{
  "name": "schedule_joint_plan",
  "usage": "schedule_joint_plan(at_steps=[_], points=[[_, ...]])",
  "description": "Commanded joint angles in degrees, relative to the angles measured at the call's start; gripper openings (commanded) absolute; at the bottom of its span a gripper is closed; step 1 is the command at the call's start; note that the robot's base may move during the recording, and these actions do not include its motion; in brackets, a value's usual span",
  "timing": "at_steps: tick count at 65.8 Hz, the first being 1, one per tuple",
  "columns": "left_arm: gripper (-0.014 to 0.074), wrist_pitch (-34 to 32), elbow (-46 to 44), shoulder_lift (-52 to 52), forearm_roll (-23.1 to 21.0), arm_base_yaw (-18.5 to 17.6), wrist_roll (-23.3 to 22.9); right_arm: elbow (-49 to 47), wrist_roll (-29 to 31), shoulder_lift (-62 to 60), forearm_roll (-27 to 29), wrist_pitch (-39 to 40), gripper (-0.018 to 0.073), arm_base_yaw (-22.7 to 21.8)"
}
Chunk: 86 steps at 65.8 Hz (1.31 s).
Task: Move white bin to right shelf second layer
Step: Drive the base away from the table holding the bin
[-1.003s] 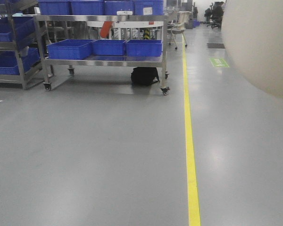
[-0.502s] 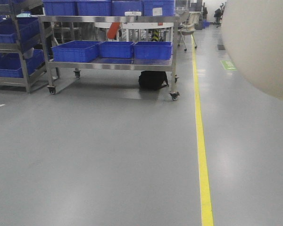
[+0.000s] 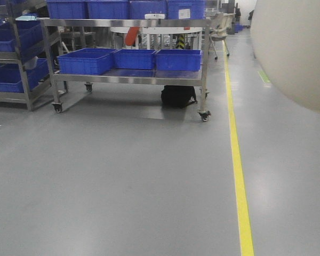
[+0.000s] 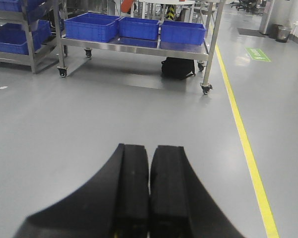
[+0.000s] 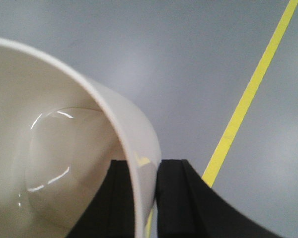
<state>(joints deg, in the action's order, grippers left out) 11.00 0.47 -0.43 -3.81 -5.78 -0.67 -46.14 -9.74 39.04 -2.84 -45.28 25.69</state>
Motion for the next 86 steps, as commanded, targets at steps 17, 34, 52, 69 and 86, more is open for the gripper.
schedule_joint_plan(at_steps=[17, 34, 52, 69, 86], points=[[0.0085, -5.1, 1.6, -1.2, -0.1, -0.2, -0.6, -1.7, 0.1, -0.2, -0.6, 4.9, 0.0057, -0.1], [0.0085, -5.1, 1.6, -1.2, -0.1, -0.2, -0.6, -1.7, 0.1, -0.2, -0.6, 4.9, 0.0057, -0.1], [0.0085, -5.1, 1.6, -1.2, -0.1, -0.2, -0.6, -1.7, 0.1, -0.2, -0.6, 4.9, 0.0057, -0.1], [0.0085, -5.1, 1.6, -1.2, -0.1, -0.2, -0.6, -1.7, 0.1, -0.2, -0.6, 4.9, 0.0057, -0.1], [0.0085, -5.1, 1.6, -1.2, -0.1, -0.2, -0.6, -1.7, 0.1, -0.2, -0.6, 4.9, 0.0057, -0.1]])
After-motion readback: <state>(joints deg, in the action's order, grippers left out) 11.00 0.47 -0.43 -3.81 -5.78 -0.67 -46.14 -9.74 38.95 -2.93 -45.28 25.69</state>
